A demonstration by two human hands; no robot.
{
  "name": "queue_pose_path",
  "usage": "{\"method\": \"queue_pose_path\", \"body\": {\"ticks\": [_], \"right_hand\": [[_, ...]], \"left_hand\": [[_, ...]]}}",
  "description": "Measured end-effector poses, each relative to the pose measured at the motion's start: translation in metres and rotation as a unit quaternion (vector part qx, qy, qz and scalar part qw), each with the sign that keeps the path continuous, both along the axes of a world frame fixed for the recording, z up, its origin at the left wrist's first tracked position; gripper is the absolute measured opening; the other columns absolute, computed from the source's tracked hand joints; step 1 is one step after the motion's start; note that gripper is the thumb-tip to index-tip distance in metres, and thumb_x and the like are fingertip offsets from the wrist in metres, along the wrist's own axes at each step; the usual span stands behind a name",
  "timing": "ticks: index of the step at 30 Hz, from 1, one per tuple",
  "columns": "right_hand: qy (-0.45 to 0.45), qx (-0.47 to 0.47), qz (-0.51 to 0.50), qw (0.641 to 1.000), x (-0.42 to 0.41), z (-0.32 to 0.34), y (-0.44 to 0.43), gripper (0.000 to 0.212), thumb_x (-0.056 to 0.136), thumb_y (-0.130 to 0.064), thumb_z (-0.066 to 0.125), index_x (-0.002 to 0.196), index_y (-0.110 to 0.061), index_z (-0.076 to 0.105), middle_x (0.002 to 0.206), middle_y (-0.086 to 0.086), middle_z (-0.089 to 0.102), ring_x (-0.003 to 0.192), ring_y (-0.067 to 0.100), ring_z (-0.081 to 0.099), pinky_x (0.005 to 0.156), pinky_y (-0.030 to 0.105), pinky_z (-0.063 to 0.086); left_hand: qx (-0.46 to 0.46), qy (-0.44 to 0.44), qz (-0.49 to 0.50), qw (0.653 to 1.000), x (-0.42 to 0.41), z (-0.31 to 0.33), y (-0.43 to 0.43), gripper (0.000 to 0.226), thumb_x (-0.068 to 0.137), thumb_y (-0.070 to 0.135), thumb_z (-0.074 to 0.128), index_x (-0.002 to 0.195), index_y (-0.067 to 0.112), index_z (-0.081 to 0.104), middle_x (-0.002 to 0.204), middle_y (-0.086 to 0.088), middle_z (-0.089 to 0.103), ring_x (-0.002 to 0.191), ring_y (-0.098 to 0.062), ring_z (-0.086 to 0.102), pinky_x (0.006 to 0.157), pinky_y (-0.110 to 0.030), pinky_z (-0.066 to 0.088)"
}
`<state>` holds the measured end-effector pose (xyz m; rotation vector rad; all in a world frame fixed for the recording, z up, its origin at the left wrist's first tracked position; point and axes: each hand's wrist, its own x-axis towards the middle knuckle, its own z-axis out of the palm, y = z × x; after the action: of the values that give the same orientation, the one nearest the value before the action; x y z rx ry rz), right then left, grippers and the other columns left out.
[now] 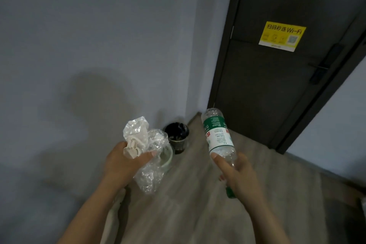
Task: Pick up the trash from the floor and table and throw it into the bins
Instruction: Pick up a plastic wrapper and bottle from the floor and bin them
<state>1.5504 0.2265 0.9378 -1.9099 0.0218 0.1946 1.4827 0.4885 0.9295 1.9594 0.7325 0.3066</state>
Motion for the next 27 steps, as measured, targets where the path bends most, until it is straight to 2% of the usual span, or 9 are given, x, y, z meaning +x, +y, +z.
{"method": "queue_pose_path", "body": {"ticks": [3,6,10,13,16,18,20,22,27], "right_hand": [[0.002,-0.01,0.006,1.0,0.041,-0.007,0.005,0.035,0.082,-0.048,0.068,0.107,-0.029,0.053,0.089,-0.005,0.067,0.071,0.017,0.069,0.049,0.021,0.046],[0.011,-0.013,0.017,1.0,0.086,-0.017,0.016,0.035,0.082,-0.048,0.068,0.109,-0.03,0.055,0.092,-0.006,0.068,0.074,0.016,0.069,0.055,0.024,0.05],[0.021,-0.038,0.023,0.999,0.153,-0.037,0.038,0.036,0.077,-0.055,0.07,0.101,-0.033,0.056,0.09,-0.006,0.069,0.074,0.016,0.069,0.069,0.041,0.059],[0.043,-0.061,0.028,0.997,0.208,-0.045,0.059,0.031,0.08,-0.052,0.068,0.096,-0.034,0.048,0.092,-0.006,0.066,0.075,0.016,0.068,0.063,0.034,0.056],[0.059,-0.092,0.041,0.993,0.264,-0.045,0.084,0.044,0.081,-0.051,0.068,0.111,-0.029,0.045,0.097,-0.004,0.063,0.08,0.016,0.067,0.06,0.028,0.051],[0.058,-0.107,0.048,0.991,0.298,-0.046,0.103,0.048,0.08,-0.051,0.069,0.114,-0.027,0.045,0.097,-0.002,0.063,0.081,0.017,0.066,0.066,0.034,0.056],[0.059,-0.115,0.058,0.99,0.328,-0.049,0.119,0.051,0.079,-0.053,0.068,0.116,-0.026,0.046,0.095,-0.001,0.063,0.08,0.018,0.067,0.07,0.038,0.058],[0.063,-0.121,0.069,0.988,0.353,-0.053,0.132,0.052,0.079,-0.054,0.068,0.116,-0.026,0.046,0.095,0.0,0.064,0.079,0.018,0.067,0.069,0.036,0.057],[0.077,-0.135,0.088,0.984,0.416,-0.067,0.149,0.057,0.077,-0.055,0.07,0.118,-0.025,0.046,0.096,0.0,0.064,0.082,0.019,0.067,0.075,0.042,0.058]], "left_hand": [[0.006,0.019,-0.001,1.0,0.043,-0.01,0.007,0.053,0.061,0.058,0.079,0.095,0.021,0.062,0.088,0.004,0.068,0.078,-0.012,0.063,0.056,-0.024,0.042],[0.008,0.019,-0.007,1.0,0.09,-0.018,0.018,0.068,0.047,0.074,0.07,0.092,0.024,0.062,0.085,0.007,0.068,0.076,-0.012,0.064,0.057,-0.025,0.044],[0.003,0.019,-0.002,1.0,0.157,-0.033,0.04,0.054,0.059,0.059,0.08,0.089,0.019,0.06,0.083,0.001,0.067,0.072,-0.014,0.063,0.054,-0.026,0.041],[-0.014,0.027,0.004,1.0,0.208,-0.046,0.063,0.059,0.057,0.063,0.078,0.091,0.019,0.061,0.084,0.002,0.068,0.074,-0.013,0.063,0.055,-0.024,0.041],[-0.027,0.049,0.008,0.998,0.258,-0.054,0.093,0.067,0.052,0.072,0.074,0.094,0.021,0.063,0.085,0.004,0.069,0.075,-0.012,0.065,0.056,-0.023,0.042],[-0.026,0.055,0.008,0.998,0.289,-0.053,0.108,0.072,0.048,0.076,0.07,0.096,0.022,0.063,0.087,0.004,0.069,0.076,-0.012,0.065,0.056,-0.023,0.042],[-0.034,0.053,0.02,0.998,0.32,-0.052,0.119,0.061,0.058,0.063,0.077,0.097,0.019,0.06,0.089,0.002,0.066,0.076,-0.012,0.062,0.054,-0.022,0.04],[-0.027,0.057,0.028,0.998,0.346,-0.052,0.125,0.051,0.064,0.052,0.08,0.097,0.018,0.059,0.088,0.002,0.065,0.074,-0.01,0.061,0.052,-0.02,0.037],[-0.033,0.094,0.039,0.994,0.39,-0.068,0.142,0.057,0.058,0.061,0.079,0.093,0.02,0.06,0.086,0.002,0.066,0.075,-0.013,0.063,0.055,-0.023,0.041]]}}
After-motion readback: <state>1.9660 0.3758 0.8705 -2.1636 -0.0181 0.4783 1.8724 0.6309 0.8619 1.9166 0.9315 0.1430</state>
